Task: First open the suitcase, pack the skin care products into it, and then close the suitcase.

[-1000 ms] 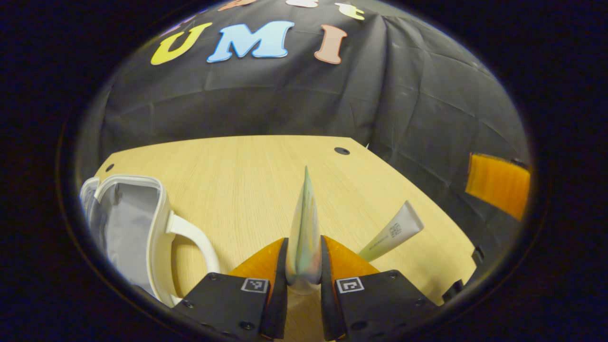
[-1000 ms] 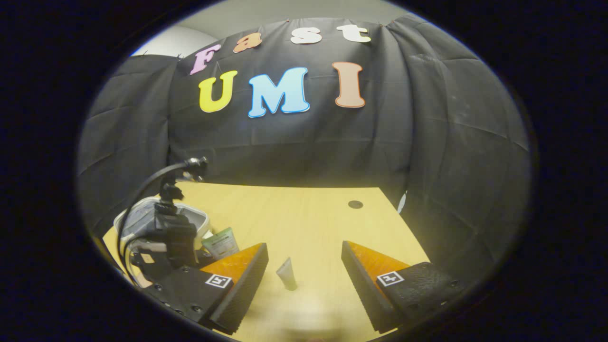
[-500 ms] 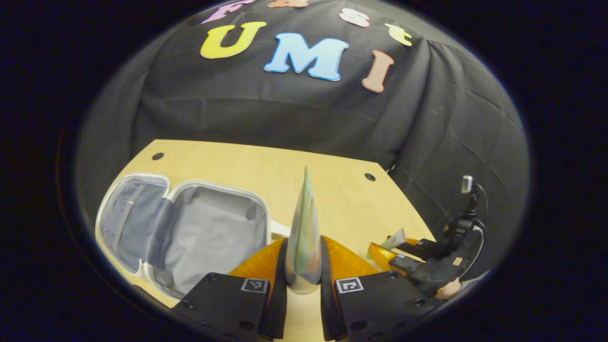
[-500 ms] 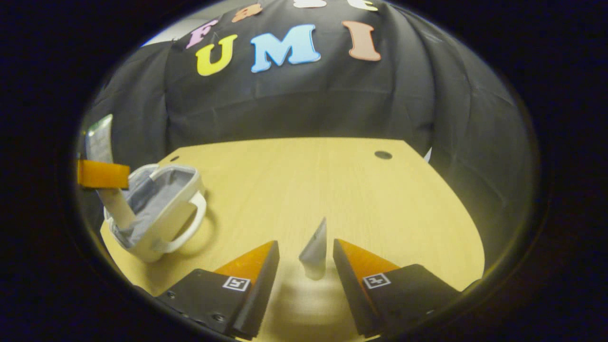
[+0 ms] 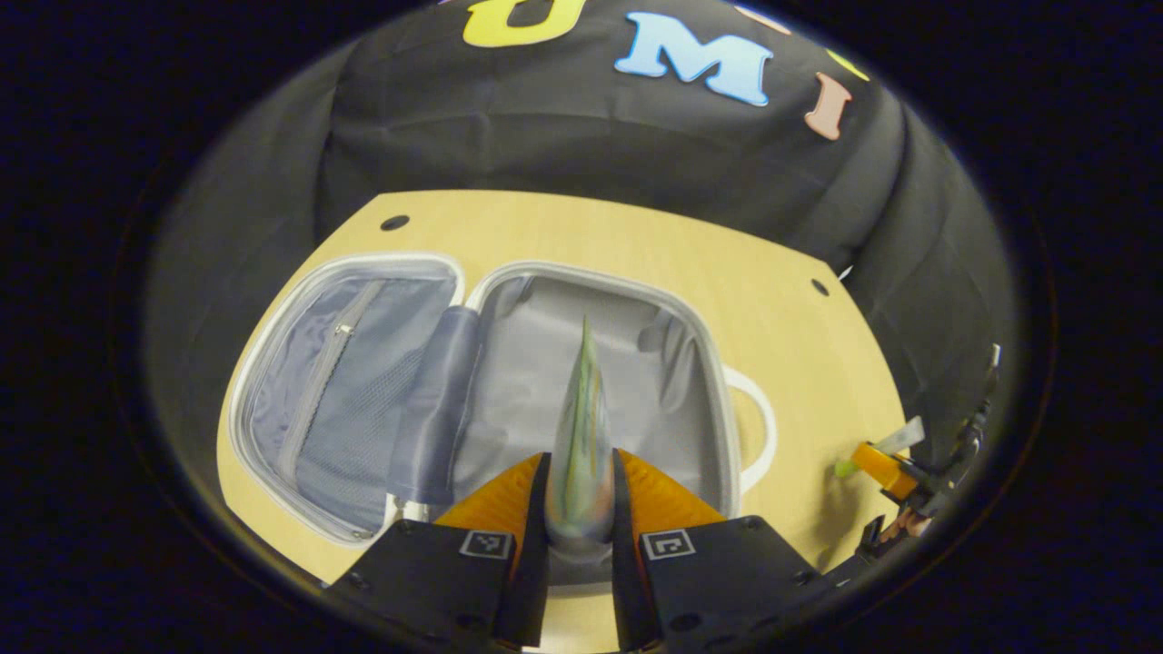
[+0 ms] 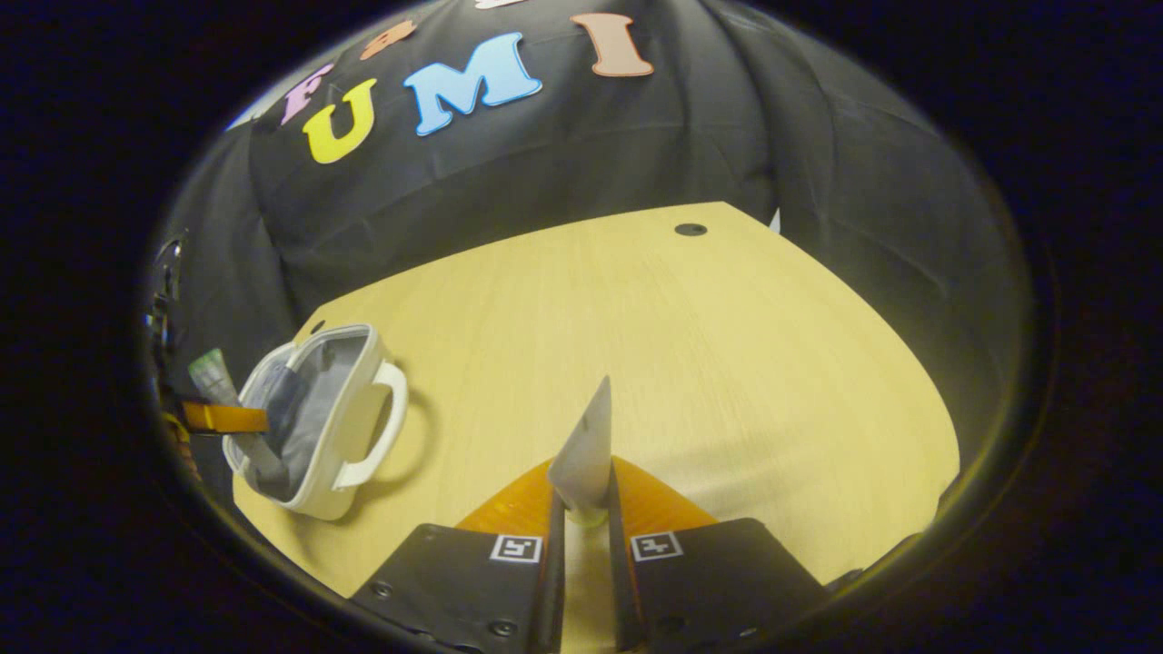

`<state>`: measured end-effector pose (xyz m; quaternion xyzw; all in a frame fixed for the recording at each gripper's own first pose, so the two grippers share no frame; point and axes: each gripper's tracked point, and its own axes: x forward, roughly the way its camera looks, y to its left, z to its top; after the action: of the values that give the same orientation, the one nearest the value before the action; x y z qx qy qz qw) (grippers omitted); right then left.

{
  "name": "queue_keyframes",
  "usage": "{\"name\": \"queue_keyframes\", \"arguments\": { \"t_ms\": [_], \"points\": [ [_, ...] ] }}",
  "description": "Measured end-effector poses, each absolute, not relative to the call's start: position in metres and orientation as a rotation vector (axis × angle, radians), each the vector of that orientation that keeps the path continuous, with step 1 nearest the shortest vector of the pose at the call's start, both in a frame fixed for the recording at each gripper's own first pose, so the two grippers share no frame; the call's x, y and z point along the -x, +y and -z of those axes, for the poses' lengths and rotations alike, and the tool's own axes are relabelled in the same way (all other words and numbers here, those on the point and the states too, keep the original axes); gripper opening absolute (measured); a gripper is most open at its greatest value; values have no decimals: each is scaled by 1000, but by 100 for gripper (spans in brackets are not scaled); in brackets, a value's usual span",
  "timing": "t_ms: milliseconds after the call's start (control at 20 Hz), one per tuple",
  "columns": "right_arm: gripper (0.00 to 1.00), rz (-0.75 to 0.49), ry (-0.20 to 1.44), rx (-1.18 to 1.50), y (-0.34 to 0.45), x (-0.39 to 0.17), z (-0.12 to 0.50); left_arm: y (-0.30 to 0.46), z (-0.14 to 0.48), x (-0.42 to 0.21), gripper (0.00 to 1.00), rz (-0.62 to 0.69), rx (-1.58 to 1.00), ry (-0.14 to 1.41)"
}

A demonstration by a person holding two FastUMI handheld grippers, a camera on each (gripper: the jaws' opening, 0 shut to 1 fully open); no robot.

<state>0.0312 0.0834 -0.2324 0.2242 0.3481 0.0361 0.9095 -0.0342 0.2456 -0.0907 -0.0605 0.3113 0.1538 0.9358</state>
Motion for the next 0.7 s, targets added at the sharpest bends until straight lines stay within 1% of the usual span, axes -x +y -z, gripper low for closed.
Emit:
{"name": "queue_keyframes", "arguments": {
  "t_ms": [150, 250, 300, 350, 400, 500, 600, 700],
  "points": [
    [21, -110, 697, -513, 110, 7, 203, 266, 110, 22, 38, -313, 112, 712],
    [21, -113, 689, -502, 126, 24, 186, 274, 114, 14, 41, -305, 95, 723],
    [21, -118, 685, -499, 135, 29, 177, 278, 112, 8, 51, -296, 74, 706],
    [20, -129, 682, -498, 148, 33, 169, 276, 104, 4, 48, -272, 63, 681],
    [20, -147, 680, -500, 161, 36, 159, 275, 98, 1, 57, -261, 50, 654],
    [21, -200, 677, -495, 192, 33, 141, 273, 79, 2, 82, -232, 32, 581],
    [20, -254, 672, -460, 220, 21, 130, 270, 56, 14, 84, -205, 38, 494],
    [20, -314, 670, -424, 251, 4, 122, 277, 30, 36, 85, -205, 44, 406]
  ]
}}
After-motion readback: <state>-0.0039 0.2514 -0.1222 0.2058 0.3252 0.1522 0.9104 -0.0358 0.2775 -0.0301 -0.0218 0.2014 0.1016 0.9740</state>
